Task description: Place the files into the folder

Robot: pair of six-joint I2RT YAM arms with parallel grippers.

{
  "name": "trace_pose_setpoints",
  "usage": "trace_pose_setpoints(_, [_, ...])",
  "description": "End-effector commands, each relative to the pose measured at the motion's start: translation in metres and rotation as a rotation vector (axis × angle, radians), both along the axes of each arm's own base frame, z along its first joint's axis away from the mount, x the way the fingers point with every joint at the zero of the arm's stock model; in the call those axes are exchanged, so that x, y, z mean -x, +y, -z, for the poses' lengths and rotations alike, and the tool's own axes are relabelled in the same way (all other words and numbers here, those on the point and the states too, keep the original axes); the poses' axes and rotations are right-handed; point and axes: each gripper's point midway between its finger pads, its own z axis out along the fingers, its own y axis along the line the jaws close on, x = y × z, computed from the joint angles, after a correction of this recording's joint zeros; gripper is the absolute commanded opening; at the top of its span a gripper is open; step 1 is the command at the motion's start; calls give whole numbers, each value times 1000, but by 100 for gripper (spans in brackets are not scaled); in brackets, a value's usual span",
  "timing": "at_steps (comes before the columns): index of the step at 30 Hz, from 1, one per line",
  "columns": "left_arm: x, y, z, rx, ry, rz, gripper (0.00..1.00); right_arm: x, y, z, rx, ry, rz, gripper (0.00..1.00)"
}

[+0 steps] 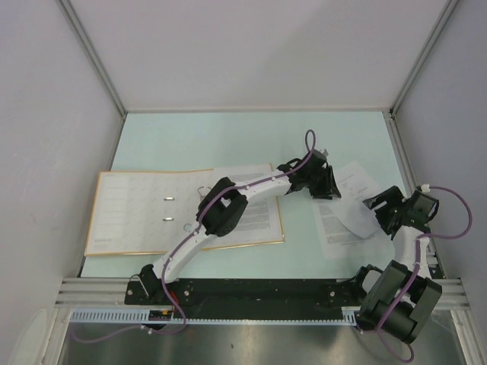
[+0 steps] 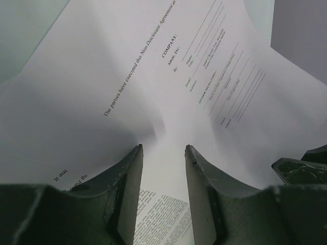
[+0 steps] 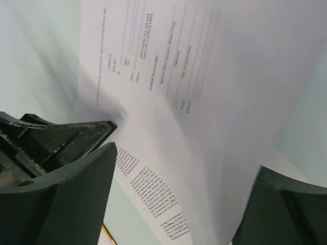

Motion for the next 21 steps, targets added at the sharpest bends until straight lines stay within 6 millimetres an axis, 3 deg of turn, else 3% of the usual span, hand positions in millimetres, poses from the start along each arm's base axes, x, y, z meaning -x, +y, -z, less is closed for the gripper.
trace_pose_setpoints(1, [3,-4,-20,39,-14,29,44,6,-12,4,68,34,38,68])
trace_pose_setpoints(3, [2,-4,-26,35,-30,37,45,1,-11,-1,61,7,32,58])
trace_pose_setpoints(7, [2,-3,-54,43,-88,86,48,-11,-3,-15,34,-57,9,27])
trace_pose_setpoints(8, [0,-1,-74,63,-127,104,50,-15,0,-18,29,-72,1,20])
trace_pose_setpoints(9, [0,1,-83,65,-145,112,52,-20,2,-27,40,-89,-13,4])
trace_pose_setpoints(10, [-4,5,-96,69,-175,108,55,-24,9,-30,45,-86,-40,0])
trace_pose_setpoints(11, [-5,10,-122,83,-231,118,61,-27,12,-34,51,-84,-53,0])
trace_pose_setpoints(12, [-6,16,-137,85,-254,120,63,-37,12,-54,73,-119,-66,0])
trace_pose_setpoints(13, [-10,24,-147,80,-287,124,66,-39,24,-60,73,-116,-101,0])
trace_pose_setpoints(14, [-9,32,-184,113,-336,122,69,-44,25,-74,93,-140,-95,0])
trace_pose_setpoints(16, [-8,52,-206,93,-390,135,74,-57,42,-112,120,-211,-136,0])
trace_pose_setpoints(17, [-1,67,-248,123,-456,129,75,-62,51,-125,97,-240,-137,0])
trace_pose_setpoints(18, [1,80,-259,105,-486,122,75,-65,63,-140,92,-278,-157,0])
trace_pose_setpoints(19, [-2,102,-252,35,-513,97,76,-74,71,-168,94,-349,-158,0])
trace_pose_setpoints(20, [0,117,-259,22,-534,79,76,-76,100,-181,70,-386,-219,0])
trace_pose_setpoints(21, [6,148,-304,65,-605,33,76,-81,115,-193,27,-415,-227,0])
